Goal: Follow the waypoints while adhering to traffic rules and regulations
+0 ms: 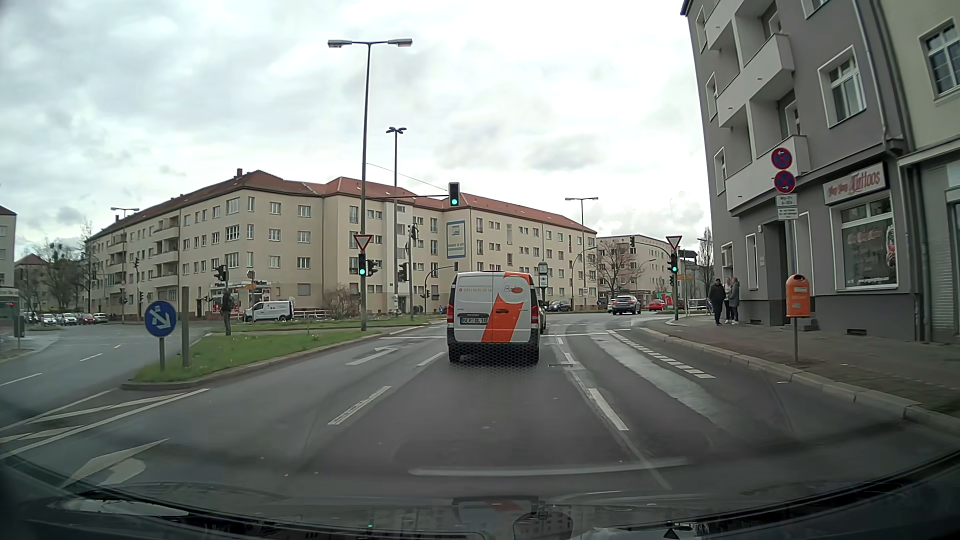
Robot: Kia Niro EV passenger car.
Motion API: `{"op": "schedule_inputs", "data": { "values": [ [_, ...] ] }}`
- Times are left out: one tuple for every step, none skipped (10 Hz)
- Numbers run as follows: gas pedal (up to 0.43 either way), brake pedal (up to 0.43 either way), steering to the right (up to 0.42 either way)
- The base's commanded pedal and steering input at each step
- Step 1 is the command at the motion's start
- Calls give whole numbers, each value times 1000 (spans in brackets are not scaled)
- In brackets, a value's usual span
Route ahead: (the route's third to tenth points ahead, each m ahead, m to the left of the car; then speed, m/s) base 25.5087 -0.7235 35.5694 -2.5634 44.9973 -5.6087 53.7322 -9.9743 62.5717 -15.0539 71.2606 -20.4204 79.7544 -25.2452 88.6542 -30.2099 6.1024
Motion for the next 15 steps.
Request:
{"op": "schedule_inputs", "data": {
  "values": [
    [138, 12, 0],
    [138, 12, 3],
    [138, 12, 5],
    [138, 12, 5],
    [138, 12, 6],
    [138, 12, 6],
    [157, 12, 8],
    [189, 12, 11],
    [220, 12, 13],
    [228, 12, 13],
    [240, 12, 14],
    [240, 12, 15],
    [240, 12, 16],
    [228, 12, 18],
    [220, 12, 19]
  ]
}}
